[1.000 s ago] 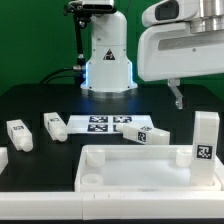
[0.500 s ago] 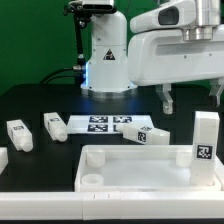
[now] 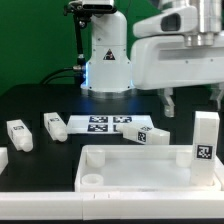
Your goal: Assemble desk
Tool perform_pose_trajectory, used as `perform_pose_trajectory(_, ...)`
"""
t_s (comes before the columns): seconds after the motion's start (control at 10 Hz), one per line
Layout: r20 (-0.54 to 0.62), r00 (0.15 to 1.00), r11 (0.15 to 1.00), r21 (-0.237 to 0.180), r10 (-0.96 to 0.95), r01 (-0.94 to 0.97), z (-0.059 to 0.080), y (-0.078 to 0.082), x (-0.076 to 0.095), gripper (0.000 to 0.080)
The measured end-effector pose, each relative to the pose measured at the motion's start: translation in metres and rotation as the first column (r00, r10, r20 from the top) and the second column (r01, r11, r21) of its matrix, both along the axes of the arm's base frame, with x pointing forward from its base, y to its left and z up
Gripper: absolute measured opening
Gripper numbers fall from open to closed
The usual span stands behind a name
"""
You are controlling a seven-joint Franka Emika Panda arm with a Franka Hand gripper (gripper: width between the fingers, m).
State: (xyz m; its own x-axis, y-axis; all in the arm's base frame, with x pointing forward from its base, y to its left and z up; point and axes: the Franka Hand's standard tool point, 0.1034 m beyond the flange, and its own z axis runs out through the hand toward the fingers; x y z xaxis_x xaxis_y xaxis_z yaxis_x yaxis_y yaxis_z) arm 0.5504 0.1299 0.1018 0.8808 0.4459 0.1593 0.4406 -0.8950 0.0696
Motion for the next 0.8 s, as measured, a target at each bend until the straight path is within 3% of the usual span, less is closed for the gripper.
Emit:
perform_pose_trajectory(0.1,-0.024,0.991,0.99,-0.036,0.135,-0.136,-0.004,0.001,-0.006,0.0649)
perform_pose_trajectory(0.2,-0.056,0.984,0.984,-0.043,0.17,-0.173,-0.008,-0.002,-0.012,0.0649)
perform_pose_trajectory(0.3,-0.155,0.984,0.994,-0.048,0.091,-0.1,-0.008,0.001,-0.019,0.0649)
perform_pose_trajectory(0.5,-0.279,0.957,0.989,-0.099,0.075,-0.107,-0.007,0.005,-0.018,0.0649)
perform_pose_trajectory(0.8,-0.473,0.874,0.949,-0.213,0.108,-0.233,-0.015,-0.007,-0.04,0.0649)
